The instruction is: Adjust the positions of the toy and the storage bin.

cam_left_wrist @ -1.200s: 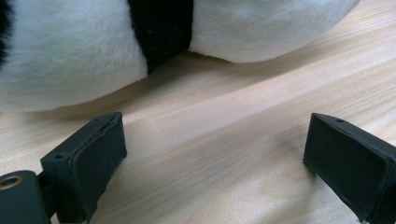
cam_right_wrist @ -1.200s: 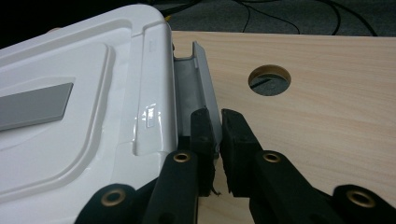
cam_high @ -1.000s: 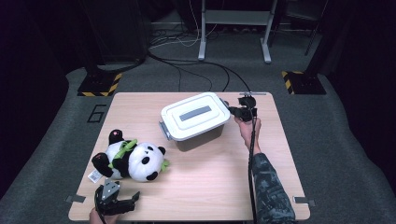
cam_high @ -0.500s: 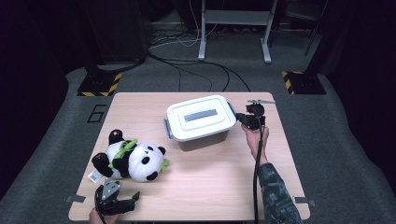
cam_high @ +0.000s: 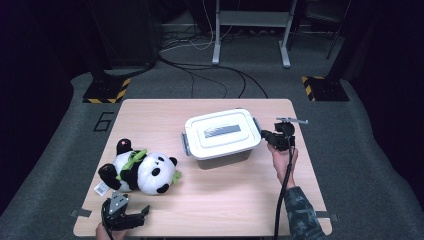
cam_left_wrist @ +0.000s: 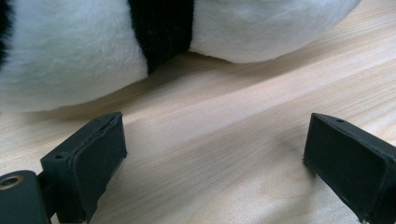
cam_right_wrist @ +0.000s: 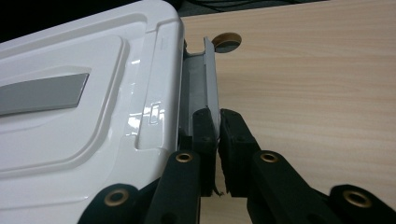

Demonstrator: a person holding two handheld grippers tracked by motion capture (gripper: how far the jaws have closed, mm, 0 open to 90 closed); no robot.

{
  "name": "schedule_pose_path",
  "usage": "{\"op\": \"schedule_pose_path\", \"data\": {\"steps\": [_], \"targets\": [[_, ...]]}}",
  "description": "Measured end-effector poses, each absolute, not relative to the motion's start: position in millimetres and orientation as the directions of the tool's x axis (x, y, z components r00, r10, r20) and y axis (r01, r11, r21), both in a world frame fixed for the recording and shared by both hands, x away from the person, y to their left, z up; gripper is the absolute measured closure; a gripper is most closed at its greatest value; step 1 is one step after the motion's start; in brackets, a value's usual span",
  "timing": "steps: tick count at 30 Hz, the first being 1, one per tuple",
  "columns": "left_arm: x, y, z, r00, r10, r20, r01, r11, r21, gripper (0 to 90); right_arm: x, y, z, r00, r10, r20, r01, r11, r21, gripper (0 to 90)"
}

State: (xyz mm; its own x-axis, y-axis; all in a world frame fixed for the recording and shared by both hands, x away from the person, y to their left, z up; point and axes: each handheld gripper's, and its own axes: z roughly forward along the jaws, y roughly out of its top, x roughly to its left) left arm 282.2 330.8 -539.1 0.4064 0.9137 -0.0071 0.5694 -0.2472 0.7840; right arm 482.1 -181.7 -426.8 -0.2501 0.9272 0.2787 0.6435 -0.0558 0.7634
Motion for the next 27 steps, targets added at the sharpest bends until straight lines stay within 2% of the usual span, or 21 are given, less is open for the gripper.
{"op": "schedule_pose_path", "data": {"steps": [7, 13, 18, 27], "targets": [[282, 331, -539, 0.404, 0.915, -0.008, 0.567, -0.243, 0.787, 5.4, 464, -192, -428, -0.252, 0.926, 0.28, 0.638, -0.058, 0.768, 84.5], [283, 330, -539, 0.403, 0.915, -0.009, 0.567, -0.242, 0.787, 5.4, 457, -197, -429, -0.291, 0.918, 0.269, 0.624, -0.031, 0.781, 81.8], [283, 330, -539, 0.403, 0.915, -0.009, 0.568, -0.242, 0.787, 5.4, 465, -201, -424, -0.326, 0.907, 0.267, 0.586, -0.027, 0.81, 73.7], [283, 330, -539, 0.403, 0.915, -0.009, 0.568, -0.242, 0.787, 5.4, 501, -193, -416, -0.347, 0.914, 0.208, 0.59, 0.04, 0.806, 74.8]]}}
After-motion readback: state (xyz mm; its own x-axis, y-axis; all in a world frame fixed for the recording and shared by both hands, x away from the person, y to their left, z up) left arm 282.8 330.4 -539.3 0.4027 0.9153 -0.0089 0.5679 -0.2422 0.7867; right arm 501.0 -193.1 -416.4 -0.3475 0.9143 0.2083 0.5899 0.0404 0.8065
